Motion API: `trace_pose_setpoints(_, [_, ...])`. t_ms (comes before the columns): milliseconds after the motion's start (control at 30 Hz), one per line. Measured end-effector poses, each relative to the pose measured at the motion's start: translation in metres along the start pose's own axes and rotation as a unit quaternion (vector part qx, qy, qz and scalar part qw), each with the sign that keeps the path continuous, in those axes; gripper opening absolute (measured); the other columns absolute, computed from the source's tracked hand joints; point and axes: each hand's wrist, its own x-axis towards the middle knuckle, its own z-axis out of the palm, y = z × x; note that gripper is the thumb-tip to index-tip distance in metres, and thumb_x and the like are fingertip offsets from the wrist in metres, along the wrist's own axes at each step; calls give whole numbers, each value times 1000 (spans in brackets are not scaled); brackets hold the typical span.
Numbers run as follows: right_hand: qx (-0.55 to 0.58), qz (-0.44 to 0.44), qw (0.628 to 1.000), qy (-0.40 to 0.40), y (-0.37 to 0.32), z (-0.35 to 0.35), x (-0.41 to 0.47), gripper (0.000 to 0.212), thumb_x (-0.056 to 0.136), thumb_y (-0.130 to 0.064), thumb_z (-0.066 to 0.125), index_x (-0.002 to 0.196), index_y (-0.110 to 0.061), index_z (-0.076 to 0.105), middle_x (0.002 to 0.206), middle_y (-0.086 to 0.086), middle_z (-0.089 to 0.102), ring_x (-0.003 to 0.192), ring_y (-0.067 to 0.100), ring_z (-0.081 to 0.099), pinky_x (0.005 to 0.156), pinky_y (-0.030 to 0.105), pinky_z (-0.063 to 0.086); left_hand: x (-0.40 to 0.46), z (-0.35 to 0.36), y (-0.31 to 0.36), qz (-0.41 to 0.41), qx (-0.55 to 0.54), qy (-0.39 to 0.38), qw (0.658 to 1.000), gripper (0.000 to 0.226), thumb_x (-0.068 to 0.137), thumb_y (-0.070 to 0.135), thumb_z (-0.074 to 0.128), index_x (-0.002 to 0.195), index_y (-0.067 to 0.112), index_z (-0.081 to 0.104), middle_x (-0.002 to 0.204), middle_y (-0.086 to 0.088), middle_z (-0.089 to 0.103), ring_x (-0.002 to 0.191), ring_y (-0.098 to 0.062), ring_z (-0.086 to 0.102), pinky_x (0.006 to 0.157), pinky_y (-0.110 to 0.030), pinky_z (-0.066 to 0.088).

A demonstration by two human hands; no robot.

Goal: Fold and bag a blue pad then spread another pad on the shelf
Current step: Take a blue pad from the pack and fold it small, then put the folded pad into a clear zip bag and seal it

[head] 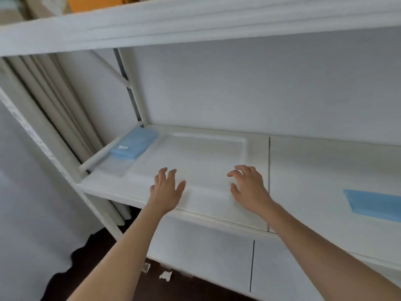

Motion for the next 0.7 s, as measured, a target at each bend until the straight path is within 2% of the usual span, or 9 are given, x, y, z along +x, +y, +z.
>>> trace_pose_setpoints(133, [-2, -36, 999, -7, -75, 25, 33, 37, 93, -21, 49, 129, -21, 53, 140, 1, 43, 127, 23, 36, 107, 34, 25, 2, -38, -89, -51, -3, 11, 999, 55, 98, 43, 39, 145, 17, 29, 151, -9, 18, 138, -28, 23, 107, -49, 29])
trace_pose_setpoints(267, [4, -66, 996, -51, -145, 55, 54, 38, 93, -21, 48, 131, -21, 50, 141, 0, 41, 129, 22, 35, 107, 33, 26, 0, -62, -159, -105, -25, -8, 994, 57, 98, 44, 38, 146, 16, 27, 152, -9, 17, 140, -29, 20, 110, -50, 29])
trace_pose_setpoints(533, [17, -101, 989, -111, -212, 106, 122, 41, 94, -22, 46, 135, -20, 47, 140, -2, 44, 127, 22, 36, 104, 34, 33, 27, -69, -223, -132, -78, -41, 987, 60, 99, 40, 40, 149, 12, 22, 154, -8, 22, 142, -27, 22, 113, -42, 26])
trace_pose_setpoints(700, [14, -148, 977, -155, -243, 155, 163, 48, 94, -29, 47, 141, -23, 41, 147, -6, 40, 132, 20, 34, 107, 32, 29, 60, -73, -257, -126, -35, -82, 988, 59, 99, 37, 42, 150, 15, 21, 157, -2, 20, 143, -21, 22, 114, -41, 28])
